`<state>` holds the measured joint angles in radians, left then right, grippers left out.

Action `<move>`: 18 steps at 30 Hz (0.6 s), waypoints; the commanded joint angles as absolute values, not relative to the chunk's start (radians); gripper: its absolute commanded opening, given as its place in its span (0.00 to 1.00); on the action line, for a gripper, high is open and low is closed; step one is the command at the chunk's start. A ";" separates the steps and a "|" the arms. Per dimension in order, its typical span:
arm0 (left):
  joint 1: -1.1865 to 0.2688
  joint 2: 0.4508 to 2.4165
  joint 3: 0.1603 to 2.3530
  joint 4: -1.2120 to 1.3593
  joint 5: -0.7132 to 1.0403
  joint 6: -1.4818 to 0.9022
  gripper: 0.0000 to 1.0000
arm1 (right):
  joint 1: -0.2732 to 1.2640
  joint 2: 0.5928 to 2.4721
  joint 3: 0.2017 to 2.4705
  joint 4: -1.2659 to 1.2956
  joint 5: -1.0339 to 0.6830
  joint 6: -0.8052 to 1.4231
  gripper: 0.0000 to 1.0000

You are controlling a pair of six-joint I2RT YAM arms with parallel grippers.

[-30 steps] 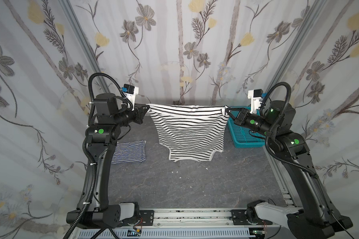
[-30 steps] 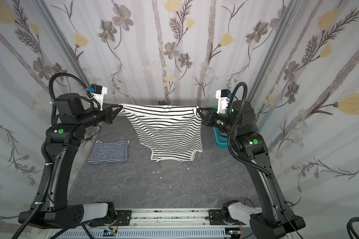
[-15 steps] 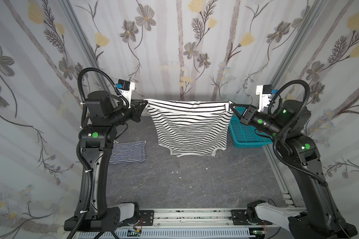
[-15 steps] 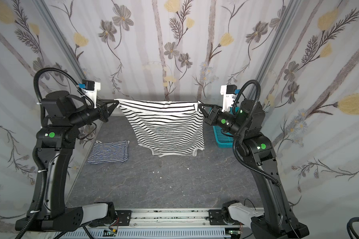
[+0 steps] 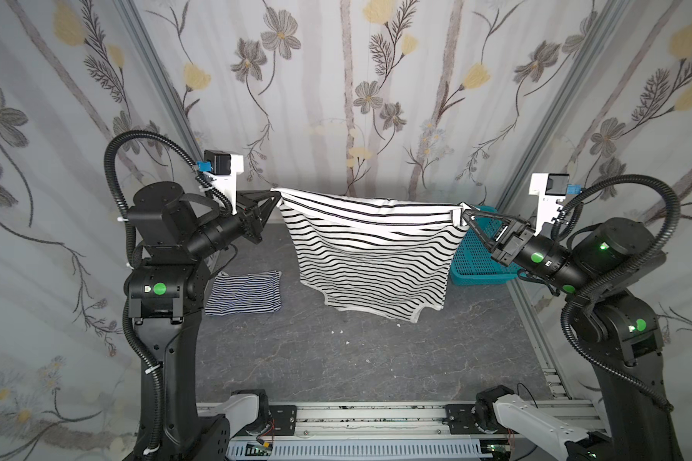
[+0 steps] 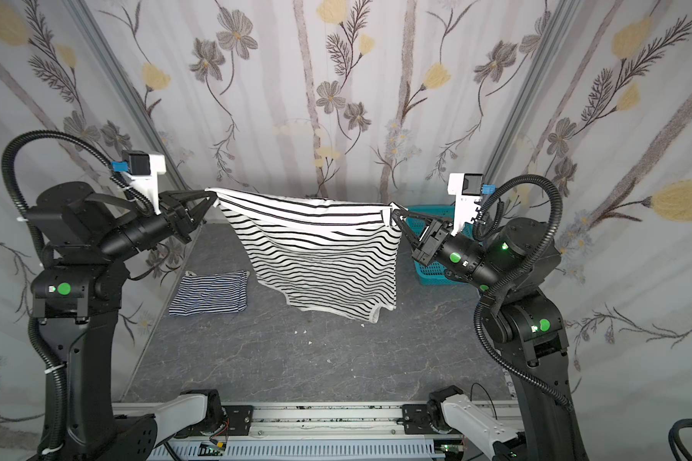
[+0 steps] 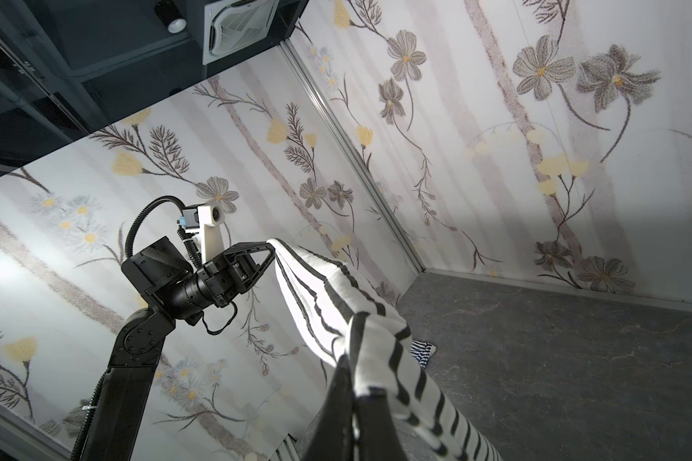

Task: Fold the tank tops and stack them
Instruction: 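Lower the stretched tank top toward the table with both grippers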

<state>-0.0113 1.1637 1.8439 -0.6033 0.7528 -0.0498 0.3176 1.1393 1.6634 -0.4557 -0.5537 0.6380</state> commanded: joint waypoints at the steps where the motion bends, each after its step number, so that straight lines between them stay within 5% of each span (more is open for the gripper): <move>1: -0.009 1.147 1.843 -0.614 0.777 -0.076 0.00 | 0.318 1.124 1.659 -0.467 -0.565 0.638 0.00; 18: -0.009 1.254 1.666 -0.605 0.607 0.115 0.00 | 0.318 1.271 1.356 -0.255 -0.599 0.759 0.02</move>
